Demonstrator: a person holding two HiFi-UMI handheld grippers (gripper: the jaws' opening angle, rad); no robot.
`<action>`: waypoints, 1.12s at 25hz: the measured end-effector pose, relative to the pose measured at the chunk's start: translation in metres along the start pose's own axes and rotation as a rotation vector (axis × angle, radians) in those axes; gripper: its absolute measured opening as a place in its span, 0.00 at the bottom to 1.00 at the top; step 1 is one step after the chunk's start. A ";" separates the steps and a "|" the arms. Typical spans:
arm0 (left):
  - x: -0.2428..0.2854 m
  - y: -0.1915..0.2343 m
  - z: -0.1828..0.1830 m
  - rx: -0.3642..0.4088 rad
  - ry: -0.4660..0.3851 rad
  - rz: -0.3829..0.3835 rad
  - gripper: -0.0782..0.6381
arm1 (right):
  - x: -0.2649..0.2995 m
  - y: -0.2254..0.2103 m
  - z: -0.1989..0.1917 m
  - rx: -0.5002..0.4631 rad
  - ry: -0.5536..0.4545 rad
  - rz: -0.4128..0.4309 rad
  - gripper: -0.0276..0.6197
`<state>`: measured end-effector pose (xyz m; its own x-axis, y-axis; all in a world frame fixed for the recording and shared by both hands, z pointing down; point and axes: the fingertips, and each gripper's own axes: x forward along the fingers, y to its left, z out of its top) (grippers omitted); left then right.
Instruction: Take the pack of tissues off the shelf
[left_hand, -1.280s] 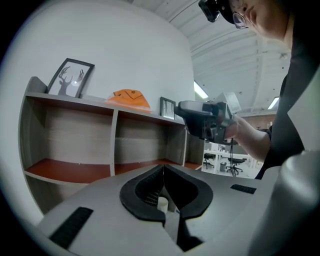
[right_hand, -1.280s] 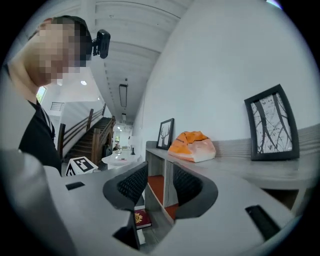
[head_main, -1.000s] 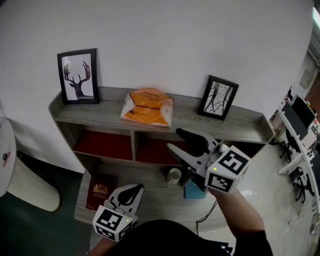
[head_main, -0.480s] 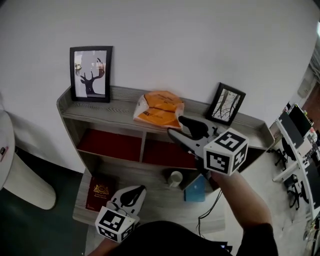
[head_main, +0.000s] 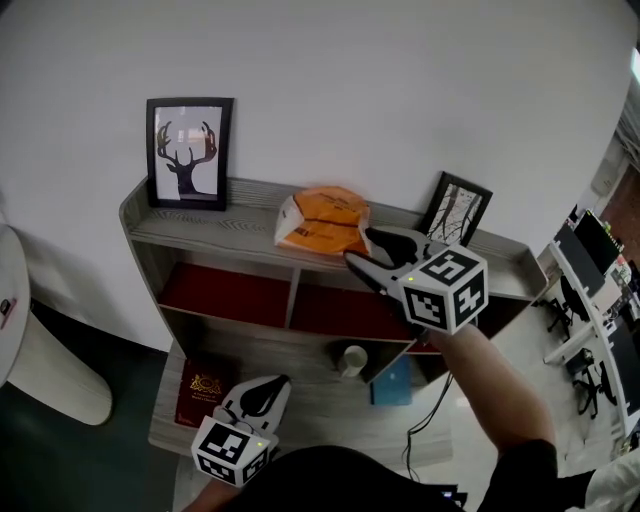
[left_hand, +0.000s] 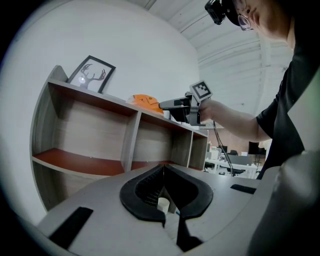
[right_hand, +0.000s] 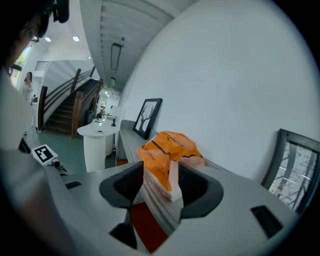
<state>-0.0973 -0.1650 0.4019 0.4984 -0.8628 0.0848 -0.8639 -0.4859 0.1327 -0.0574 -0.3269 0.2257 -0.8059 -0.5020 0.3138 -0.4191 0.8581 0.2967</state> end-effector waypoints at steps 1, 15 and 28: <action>0.000 0.000 0.000 -0.004 -0.001 -0.001 0.13 | 0.000 -0.002 -0.002 0.006 0.009 0.000 0.31; 0.000 -0.005 -0.005 -0.022 0.002 0.003 0.13 | 0.016 0.018 -0.012 -0.333 0.127 0.015 0.14; 0.007 -0.009 -0.009 -0.029 0.041 0.011 0.13 | -0.039 0.016 0.005 -0.316 -0.061 -0.010 0.08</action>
<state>-0.0854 -0.1652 0.4098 0.4922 -0.8613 0.1263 -0.8670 -0.4719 0.1601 -0.0348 -0.2933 0.2131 -0.8302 -0.4945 0.2574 -0.2843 0.7727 0.5676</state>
